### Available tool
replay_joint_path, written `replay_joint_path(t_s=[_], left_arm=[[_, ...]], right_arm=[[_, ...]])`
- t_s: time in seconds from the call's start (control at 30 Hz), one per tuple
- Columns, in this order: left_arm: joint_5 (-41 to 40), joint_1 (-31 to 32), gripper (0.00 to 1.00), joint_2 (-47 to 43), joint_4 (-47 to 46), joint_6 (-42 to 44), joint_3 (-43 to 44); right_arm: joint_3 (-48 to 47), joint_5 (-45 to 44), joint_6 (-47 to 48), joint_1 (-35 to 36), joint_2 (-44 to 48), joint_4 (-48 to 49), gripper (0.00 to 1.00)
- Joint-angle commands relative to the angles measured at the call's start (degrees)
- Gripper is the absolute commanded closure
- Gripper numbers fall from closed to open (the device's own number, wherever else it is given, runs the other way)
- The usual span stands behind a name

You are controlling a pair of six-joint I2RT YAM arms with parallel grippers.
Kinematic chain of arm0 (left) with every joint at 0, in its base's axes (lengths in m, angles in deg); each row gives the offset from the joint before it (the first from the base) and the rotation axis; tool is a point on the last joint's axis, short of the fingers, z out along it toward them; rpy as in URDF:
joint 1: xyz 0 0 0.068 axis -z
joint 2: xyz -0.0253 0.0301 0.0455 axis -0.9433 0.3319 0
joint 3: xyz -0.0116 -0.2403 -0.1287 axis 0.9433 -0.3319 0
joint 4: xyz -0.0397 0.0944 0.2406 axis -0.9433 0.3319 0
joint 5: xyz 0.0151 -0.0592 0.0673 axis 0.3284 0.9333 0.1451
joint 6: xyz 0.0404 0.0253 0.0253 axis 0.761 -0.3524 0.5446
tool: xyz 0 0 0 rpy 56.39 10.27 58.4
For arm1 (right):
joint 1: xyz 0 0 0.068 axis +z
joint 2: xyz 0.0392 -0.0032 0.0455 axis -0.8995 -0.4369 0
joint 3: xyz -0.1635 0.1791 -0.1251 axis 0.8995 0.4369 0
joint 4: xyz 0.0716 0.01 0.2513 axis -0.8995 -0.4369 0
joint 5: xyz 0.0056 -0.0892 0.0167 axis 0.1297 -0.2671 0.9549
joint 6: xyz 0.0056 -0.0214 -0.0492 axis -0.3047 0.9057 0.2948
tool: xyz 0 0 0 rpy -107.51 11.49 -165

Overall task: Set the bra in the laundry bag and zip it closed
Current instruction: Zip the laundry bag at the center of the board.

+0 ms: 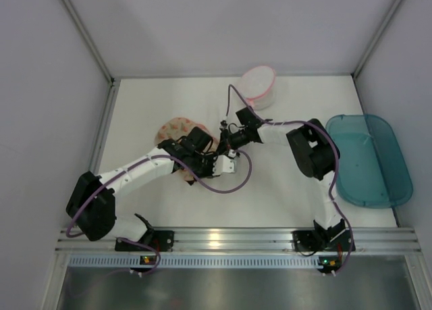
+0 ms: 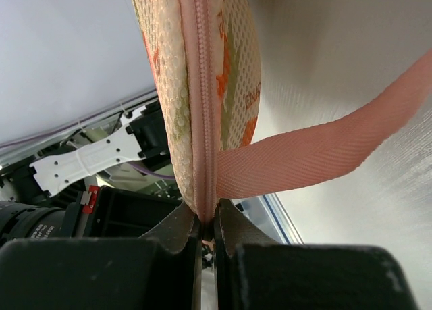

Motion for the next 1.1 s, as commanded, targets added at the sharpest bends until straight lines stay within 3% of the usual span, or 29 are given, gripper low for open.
replay_joint_path(t_s=[0.0, 0.27, 0.3, 0.33, 0.4, 0.47, 0.7, 0.83, 1.07], left_arm=[[6.38, 1.11, 1.00, -2.55, 5.68, -1.51, -1.10], [5.32, 1.11, 1.00, -3.26, 6.39, -0.37, -2.07], [3.67, 1.11, 1.00, -2.73, 6.39, -1.77, -1.46], [3.21, 1.11, 1.00, -1.86, 6.30, -2.30, 0.29], [3.30, 0.41, 1.00, 0.95, 6.30, -2.75, 1.97], [3.30, -0.29, 1.00, 2.88, 5.69, -2.66, 3.99], [2.07, -1.08, 1.00, 7.02, 4.63, -1.52, 9.97], [1.80, -1.44, 1.00, 8.26, 4.45, -0.55, 12.69], [3.21, -1.70, 1.00, 7.82, 4.54, 1.38, 12.70]], right_arm=[[-4.05, -3.61, 2.75, -1.99, -1.21, 1.11, 1.00], [-3.87, -4.57, 3.81, -3.49, -1.39, -0.30, 0.97], [-3.70, -4.40, 3.46, -3.49, -1.12, -0.13, 0.65], [-3.17, -4.23, 2.76, -3.49, -0.77, 0.14, 0.53], [-2.56, -3.96, 2.67, -3.57, 0.89, 0.23, 0.31], [-0.89, -3.61, 2.49, -3.66, 2.91, 0.49, 0.26], [5.35, -2.73, 3.11, -3.75, 7.75, 0.75, 0.26], [10.35, -2.03, -2.14, -2.96, 9.95, 6.44, 0.28], [7.47, -2.29, -4.27, -0.15, 7.50, 7.52, 0.30]])
